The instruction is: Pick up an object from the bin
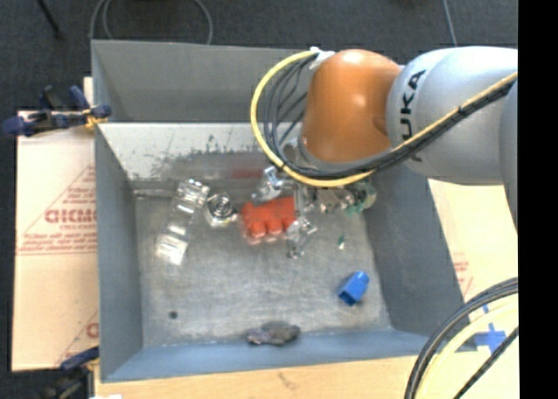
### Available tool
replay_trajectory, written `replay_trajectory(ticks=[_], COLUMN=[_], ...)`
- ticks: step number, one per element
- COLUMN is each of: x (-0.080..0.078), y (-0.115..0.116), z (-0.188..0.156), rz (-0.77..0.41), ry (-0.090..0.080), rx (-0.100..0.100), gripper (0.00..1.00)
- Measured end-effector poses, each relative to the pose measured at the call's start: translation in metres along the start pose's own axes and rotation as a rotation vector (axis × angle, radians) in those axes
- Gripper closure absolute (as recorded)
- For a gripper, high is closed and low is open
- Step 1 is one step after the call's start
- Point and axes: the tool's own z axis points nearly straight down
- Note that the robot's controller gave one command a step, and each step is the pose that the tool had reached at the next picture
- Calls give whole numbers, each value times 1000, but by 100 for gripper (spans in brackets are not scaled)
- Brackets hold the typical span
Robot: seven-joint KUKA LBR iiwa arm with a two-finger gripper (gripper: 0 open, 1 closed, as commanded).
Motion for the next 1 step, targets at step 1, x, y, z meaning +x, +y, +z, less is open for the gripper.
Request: replay_trajectory(ticks=[1], x=[-13], y=[-29], z=[70], rz=[98], ry=[-6], rx=[1], gripper=[0])
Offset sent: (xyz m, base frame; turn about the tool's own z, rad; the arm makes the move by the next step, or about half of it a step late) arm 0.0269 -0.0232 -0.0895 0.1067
